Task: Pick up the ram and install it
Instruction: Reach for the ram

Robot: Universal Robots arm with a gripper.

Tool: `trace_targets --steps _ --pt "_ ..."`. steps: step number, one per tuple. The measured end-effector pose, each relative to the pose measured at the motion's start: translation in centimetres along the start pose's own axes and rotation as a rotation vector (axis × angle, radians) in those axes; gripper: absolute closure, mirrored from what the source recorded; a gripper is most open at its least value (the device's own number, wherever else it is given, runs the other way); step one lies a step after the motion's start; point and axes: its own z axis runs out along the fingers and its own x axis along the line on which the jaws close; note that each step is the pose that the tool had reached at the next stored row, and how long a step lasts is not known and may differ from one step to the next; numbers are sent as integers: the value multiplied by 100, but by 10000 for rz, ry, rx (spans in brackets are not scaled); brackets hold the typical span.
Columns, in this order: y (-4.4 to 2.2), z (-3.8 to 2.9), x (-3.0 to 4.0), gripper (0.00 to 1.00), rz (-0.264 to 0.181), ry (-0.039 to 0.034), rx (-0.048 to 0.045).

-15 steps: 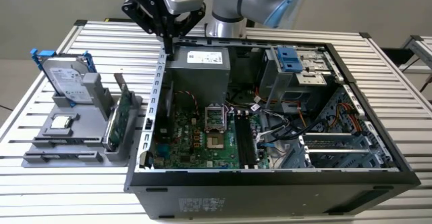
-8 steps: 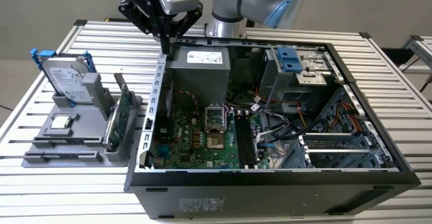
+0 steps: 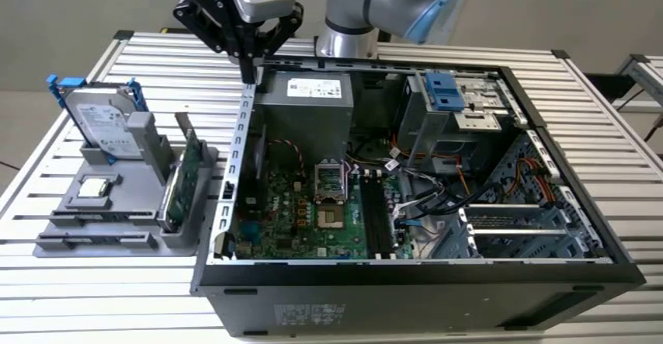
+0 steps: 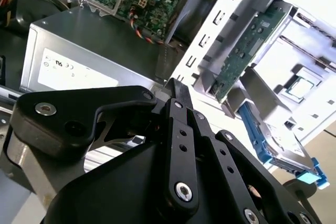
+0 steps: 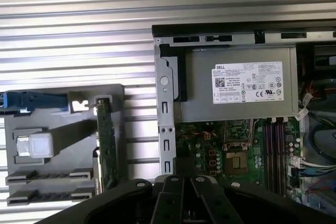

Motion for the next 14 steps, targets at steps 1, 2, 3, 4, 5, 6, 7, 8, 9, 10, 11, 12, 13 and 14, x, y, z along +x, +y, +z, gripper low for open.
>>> trace_targets --steps 1,2,3,4,5,6,7,8,9,10,11,12,13,14 --pt "-2 0 11 100 0 -1 -1" --pt "-4 0 21 100 0 0 -1" --pt "-5 -1 32 100 0 0 0" --pt "-7 -1 42 100 -1 0 0" --pt "-9 -1 53 100 -1 0 0" --pt "-11 -1 65 100 -1 0 0" --pt "-12 -2 75 100 0 0 0" --pt "-14 -2 86 100 -1 0 0" --pt "-16 -3 97 100 0 0 0" --pt "-17 -3 107 100 0 0 0" --pt "-19 -3 118 100 -1 0 0" --pt "-21 -3 129 100 0 0 0" --pt "-22 -4 138 100 0 0 0" --pt "-24 -4 148 100 0 0 0"
